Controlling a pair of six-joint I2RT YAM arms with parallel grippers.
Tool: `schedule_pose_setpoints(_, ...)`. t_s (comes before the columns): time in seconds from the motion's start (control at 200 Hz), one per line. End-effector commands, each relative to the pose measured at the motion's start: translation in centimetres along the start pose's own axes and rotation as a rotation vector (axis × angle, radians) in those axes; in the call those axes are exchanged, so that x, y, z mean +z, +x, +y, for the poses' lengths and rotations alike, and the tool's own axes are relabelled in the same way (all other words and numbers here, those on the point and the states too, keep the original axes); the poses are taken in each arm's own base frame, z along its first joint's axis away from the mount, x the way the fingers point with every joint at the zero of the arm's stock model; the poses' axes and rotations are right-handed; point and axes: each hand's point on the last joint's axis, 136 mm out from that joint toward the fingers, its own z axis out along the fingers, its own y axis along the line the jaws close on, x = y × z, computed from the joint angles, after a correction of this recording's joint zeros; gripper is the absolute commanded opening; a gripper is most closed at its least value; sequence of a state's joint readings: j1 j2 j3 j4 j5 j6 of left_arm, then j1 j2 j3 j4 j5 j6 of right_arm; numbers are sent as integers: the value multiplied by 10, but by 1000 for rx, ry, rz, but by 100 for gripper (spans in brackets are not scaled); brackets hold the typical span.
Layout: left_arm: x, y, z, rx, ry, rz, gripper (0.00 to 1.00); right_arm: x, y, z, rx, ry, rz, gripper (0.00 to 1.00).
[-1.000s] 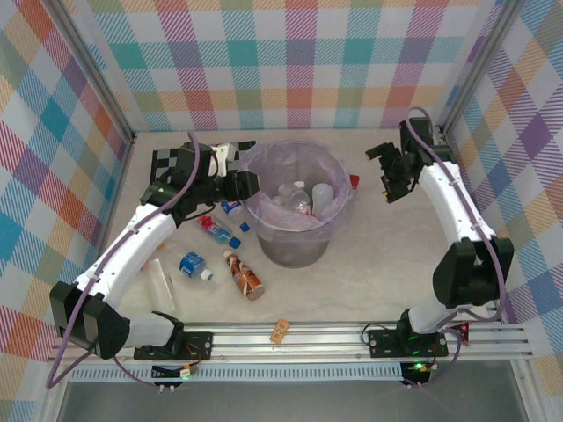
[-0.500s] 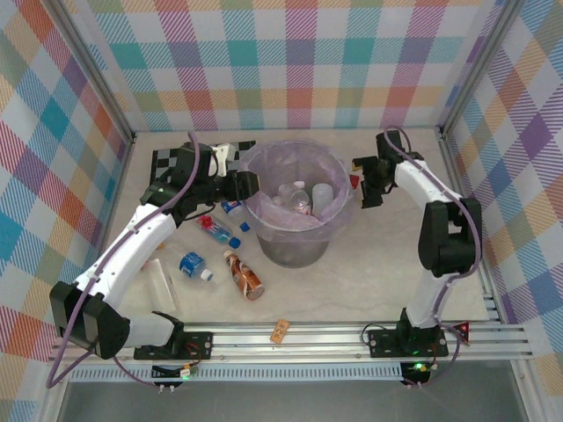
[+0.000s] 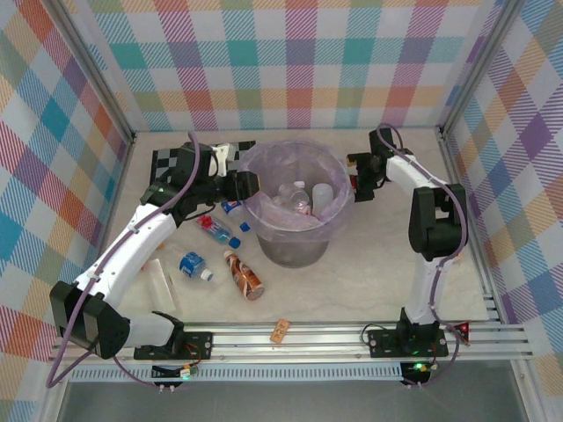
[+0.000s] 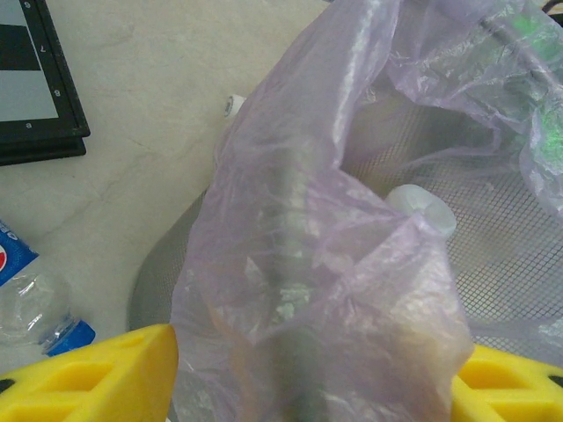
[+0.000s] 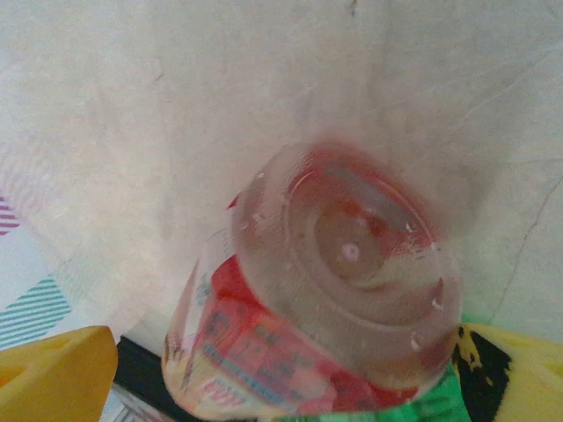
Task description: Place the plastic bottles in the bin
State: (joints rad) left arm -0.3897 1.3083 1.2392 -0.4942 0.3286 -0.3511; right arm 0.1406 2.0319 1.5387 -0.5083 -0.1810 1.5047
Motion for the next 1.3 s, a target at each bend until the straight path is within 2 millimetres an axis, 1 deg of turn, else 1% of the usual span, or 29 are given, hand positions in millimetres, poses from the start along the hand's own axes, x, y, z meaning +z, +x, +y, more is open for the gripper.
schedule_pose_setpoints(0.0, -3, -11, -3, 6, 9, -26, 62, 9, 9, 3, 25, 6, 35, 97)
schedule_pose_setpoints(0.21, -3, -10, -2, 6, 4, -26, 63, 23, 4, 7, 25, 23, 29, 90)
schedule_pose_setpoints(0.375, -5, -9, -1, 10, 0, -27, 62, 26, 0, 7, 16, 24, 9, 80)
schedule_pose_setpoints(0.45, -6, -8, -1, 12, 0, -26, 63, 25, -2, 7, 12, 28, 0, 73)
schedule_pose_setpoints(0.54, -7, -9, -1, 13, 0, -30, 63, 21, -3, 9, 5, 22, -9, 68)
schedule_pose_setpoints(0.665, -9, -9, -1, 15, -4, -33, 63, 15, -5, 14, -3, 8, -18, 57)
schedule_pose_setpoints(0.76, -9, -8, -1, 15, -5, -34, 64, 6, -8, 19, -4, -10, -28, 56)
schedule_pose_setpoints(0.855, -11, -9, -1, 15, -6, -37, 64, -11, -15, 29, -13, -38, -49, 55)
schedule_pose_setpoints(0.975, -11, -9, 0, 13, -9, -37, 64, -43, -29, 43, -36, -80, -92, 54)
schedule_pose_setpoints(1.06, -12, -9, -1, 13, -7, -38, 64, -72, -44, 49, -54, -107, -132, 53)
schedule_pose_setpoints(1.17, -13, -9, -2, 15, -5, -34, 64, -108, -64, 51, -83, -129, -167, 53)
schedule_pose_setpoints(1.18, -13, -9, -2, 14, -5, -33, 64, -114, -65, 52, -89, -135, -172, 53)
schedule_pose_setpoints(1.295, -12, -10, -3, 12, 2, -34, 64, -152, -76, 51, -144, -162, -219, 53)
